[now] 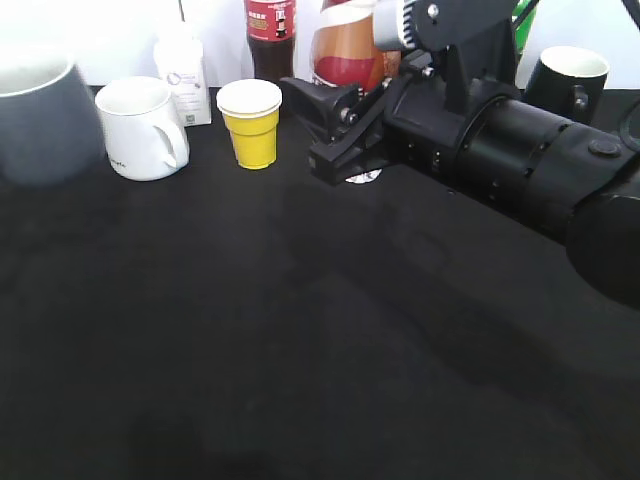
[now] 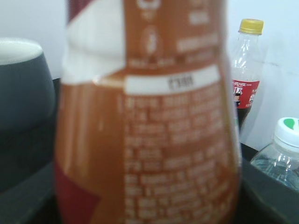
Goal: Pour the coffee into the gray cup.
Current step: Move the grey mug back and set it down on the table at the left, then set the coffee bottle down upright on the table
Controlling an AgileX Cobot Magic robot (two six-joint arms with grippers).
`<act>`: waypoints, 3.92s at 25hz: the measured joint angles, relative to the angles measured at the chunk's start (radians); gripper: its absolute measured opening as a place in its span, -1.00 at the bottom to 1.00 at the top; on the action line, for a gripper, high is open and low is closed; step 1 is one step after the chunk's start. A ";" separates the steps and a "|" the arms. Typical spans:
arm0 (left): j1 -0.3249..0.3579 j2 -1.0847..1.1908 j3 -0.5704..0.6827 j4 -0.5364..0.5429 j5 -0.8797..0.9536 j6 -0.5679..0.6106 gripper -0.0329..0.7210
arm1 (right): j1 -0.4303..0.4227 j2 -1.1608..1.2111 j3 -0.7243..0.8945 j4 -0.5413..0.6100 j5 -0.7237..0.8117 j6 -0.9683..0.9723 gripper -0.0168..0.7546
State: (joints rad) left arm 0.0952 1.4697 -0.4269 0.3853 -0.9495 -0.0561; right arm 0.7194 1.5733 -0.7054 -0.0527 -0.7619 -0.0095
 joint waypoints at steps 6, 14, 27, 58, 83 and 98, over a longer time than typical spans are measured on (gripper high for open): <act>0.098 0.172 -0.101 -0.081 -0.083 0.014 -0.78 | 0.000 0.000 0.000 0.000 0.003 0.001 0.41; 0.128 0.397 -0.489 -0.075 0.063 0.022 -0.78 | 0.000 0.000 0.000 0.000 0.007 0.001 0.41; 0.065 0.802 -0.918 -0.068 0.174 0.007 -0.78 | 0.000 0.000 0.000 0.000 0.052 0.009 0.41; 0.017 0.818 -0.873 -0.082 0.123 0.028 -0.12 | 0.000 0.003 0.000 0.000 0.054 0.009 0.41; -0.153 -0.061 -0.138 -0.178 0.349 0.056 -0.11 | -0.224 -0.119 -0.003 0.307 0.122 -0.190 0.41; -0.222 -0.307 -0.137 -0.178 0.641 0.056 -0.11 | -0.593 0.281 -0.041 0.223 -0.174 -0.118 0.41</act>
State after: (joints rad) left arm -0.1272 1.1626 -0.5638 0.2071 -0.3088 0.0000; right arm 0.1262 1.8545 -0.7460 0.1703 -0.9355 -0.1276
